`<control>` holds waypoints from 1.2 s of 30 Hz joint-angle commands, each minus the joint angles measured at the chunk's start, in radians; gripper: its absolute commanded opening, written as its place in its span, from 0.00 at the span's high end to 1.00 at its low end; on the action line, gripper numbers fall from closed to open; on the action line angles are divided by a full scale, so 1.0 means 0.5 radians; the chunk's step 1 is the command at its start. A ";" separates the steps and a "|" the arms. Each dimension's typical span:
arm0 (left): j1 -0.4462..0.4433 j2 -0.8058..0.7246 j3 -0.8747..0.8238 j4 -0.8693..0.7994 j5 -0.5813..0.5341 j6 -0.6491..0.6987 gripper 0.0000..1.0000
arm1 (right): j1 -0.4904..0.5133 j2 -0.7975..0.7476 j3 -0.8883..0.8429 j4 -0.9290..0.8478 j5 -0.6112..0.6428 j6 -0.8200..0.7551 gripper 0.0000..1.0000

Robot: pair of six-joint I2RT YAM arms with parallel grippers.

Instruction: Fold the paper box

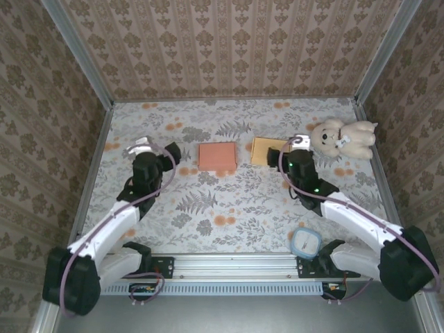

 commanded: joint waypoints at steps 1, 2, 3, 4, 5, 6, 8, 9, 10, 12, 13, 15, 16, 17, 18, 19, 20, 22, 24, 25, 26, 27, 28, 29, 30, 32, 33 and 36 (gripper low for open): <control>0.111 -0.136 -0.171 0.035 -0.342 0.216 0.00 | -0.215 -0.148 -0.187 -0.130 0.112 -0.172 0.00; 0.163 -0.167 -0.219 0.039 -0.361 0.249 0.00 | -0.308 -0.203 -0.218 -0.138 0.097 -0.168 0.00; 0.211 -0.192 -0.262 0.055 -0.353 0.326 0.00 | -0.394 -0.256 -0.253 -0.127 0.056 -0.198 0.00; 0.249 -0.210 -0.296 0.070 -0.350 0.398 0.00 | -0.461 -0.288 -0.282 -0.100 0.037 -0.208 0.00; 0.297 -0.225 -0.329 0.073 -0.363 0.468 0.00 | -0.521 -0.319 -0.327 -0.047 0.016 -0.235 0.00; 0.339 -0.235 -0.355 0.065 -0.382 0.524 0.00 | -0.558 -0.332 -0.386 0.047 -0.002 -0.286 0.00; 0.396 -0.301 -0.367 -0.001 -0.467 0.490 0.00 | -0.591 -0.302 -0.522 0.293 -0.027 -0.437 0.00; 0.410 -0.341 -0.401 0.028 -0.466 0.511 0.00 | -0.608 -0.248 -0.587 0.410 -0.039 -0.491 0.00; 0.420 -0.363 -0.437 0.093 -0.464 0.554 0.00 | -0.637 -0.187 -0.626 0.501 -0.068 -0.496 0.00; 0.465 -0.353 -0.519 0.224 -0.467 0.698 0.00 | -0.682 -0.066 -0.557 0.431 -0.113 -0.456 0.00; 0.507 -0.324 -0.548 0.283 -0.452 0.707 0.00 | -0.696 -0.030 -0.541 0.444 -0.130 -0.459 0.00; 0.615 -0.187 -0.630 0.470 -0.316 0.706 0.00 | -0.766 0.017 -0.524 0.487 -0.141 -0.432 0.00; 0.658 -0.081 -0.667 0.581 -0.277 0.707 0.00 | -0.818 0.026 -0.526 0.513 -0.166 -0.404 0.00; 0.711 0.015 -0.677 0.727 -0.283 0.689 0.00 | -0.883 0.032 -0.539 0.558 -0.202 -0.372 0.00; 0.754 0.065 -0.640 0.710 -0.164 0.689 0.00 | -0.934 0.039 -0.564 0.634 -0.232 -0.346 0.00; 0.781 0.115 -0.645 0.784 -0.071 0.717 0.00 | -0.971 0.044 -0.595 0.732 -0.265 -0.328 0.00; 0.803 0.196 -0.661 0.934 -0.013 0.723 0.00 | -1.000 0.061 -0.641 0.860 -0.308 -0.320 0.00; 0.853 0.338 -0.643 1.100 0.116 0.714 0.00 | -1.016 0.125 -0.676 1.047 -0.391 -0.335 0.00; 0.878 0.485 -0.599 1.225 0.233 0.736 0.00 | -1.014 0.197 -0.659 1.129 -0.552 -0.378 0.00; 0.885 0.537 -0.588 1.275 0.283 0.755 0.00 | -1.014 0.227 -0.658 1.176 -0.597 -0.384 0.00; 0.891 0.584 -0.567 1.316 0.343 0.805 0.00 | -1.014 0.259 -0.666 1.254 -0.626 -0.384 0.00; 0.889 0.644 -0.574 1.400 0.370 0.857 0.00 | -1.015 0.295 -0.680 1.350 -0.635 -0.384 0.00; 0.891 0.739 -0.597 1.547 0.372 0.861 0.00 | -1.016 0.335 -0.689 1.421 -0.647 -0.382 0.00; 0.903 0.884 -0.632 1.764 0.412 0.846 0.00 | -1.016 0.398 -0.692 1.501 -0.672 -0.383 0.00; 0.905 0.999 -0.662 1.978 0.513 0.909 0.00 | -1.016 0.476 -0.695 1.591 -0.703 -0.384 0.00; 0.880 1.180 -0.620 2.096 0.643 0.988 0.00 | -1.012 0.682 -0.728 1.841 -0.772 -0.399 0.00; 0.884 1.200 -0.605 2.109 0.706 1.005 0.00 | -1.010 0.777 -0.752 1.980 -0.788 -0.404 0.00; 0.878 1.130 -0.511 1.831 0.717 1.006 0.00 | -1.004 0.909 -0.805 2.226 -0.812 -0.419 0.00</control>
